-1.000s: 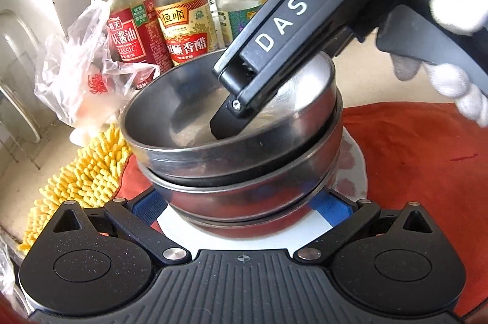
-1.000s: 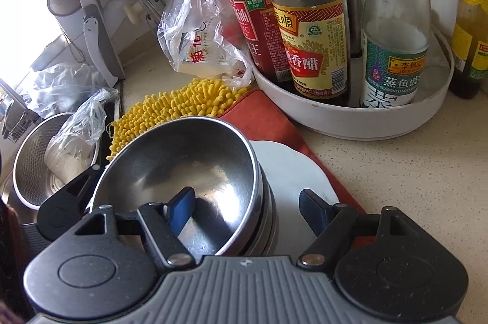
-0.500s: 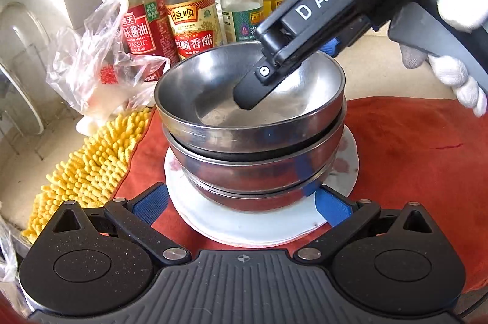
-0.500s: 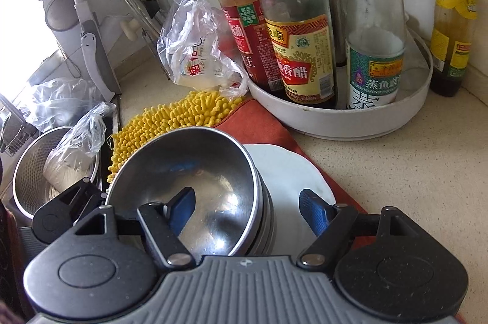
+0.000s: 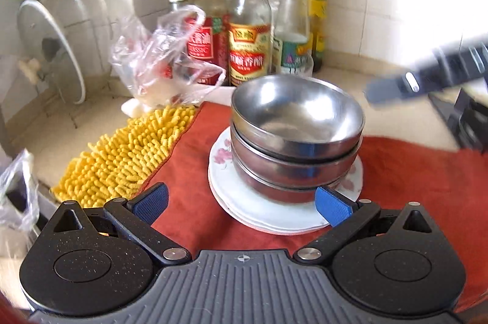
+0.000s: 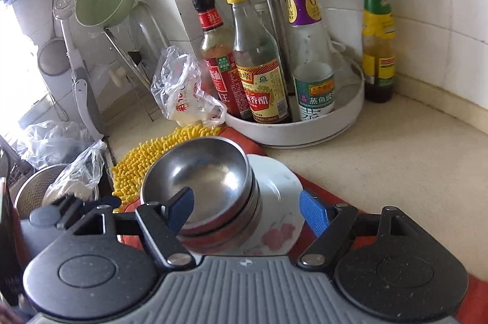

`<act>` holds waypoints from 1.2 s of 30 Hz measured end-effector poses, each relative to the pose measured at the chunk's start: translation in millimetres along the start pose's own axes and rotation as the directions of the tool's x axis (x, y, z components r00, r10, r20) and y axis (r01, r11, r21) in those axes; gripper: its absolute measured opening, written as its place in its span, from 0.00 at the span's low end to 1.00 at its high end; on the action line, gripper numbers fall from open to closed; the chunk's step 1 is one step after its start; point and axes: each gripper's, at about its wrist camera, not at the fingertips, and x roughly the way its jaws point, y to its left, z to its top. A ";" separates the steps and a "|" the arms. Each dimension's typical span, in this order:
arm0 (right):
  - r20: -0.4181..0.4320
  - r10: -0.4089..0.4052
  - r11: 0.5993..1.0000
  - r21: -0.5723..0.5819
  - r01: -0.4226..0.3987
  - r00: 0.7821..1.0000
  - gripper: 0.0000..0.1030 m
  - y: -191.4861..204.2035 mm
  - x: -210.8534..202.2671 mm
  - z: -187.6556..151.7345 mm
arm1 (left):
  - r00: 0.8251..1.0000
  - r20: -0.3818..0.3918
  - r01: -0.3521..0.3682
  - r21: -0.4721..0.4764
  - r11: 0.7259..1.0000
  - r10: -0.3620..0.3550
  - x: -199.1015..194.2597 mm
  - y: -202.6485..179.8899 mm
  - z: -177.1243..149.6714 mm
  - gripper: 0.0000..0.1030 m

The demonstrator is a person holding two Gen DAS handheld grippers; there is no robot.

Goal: Organize plates and bowls

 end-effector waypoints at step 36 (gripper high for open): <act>0.075 -0.256 0.964 0.088 0.249 0.964 0.79 27.2 -78.7 -130.0 | 0.979 -0.072 -0.200 -0.175 0.964 0.190 -76.2 -65.1 -47.1 0.98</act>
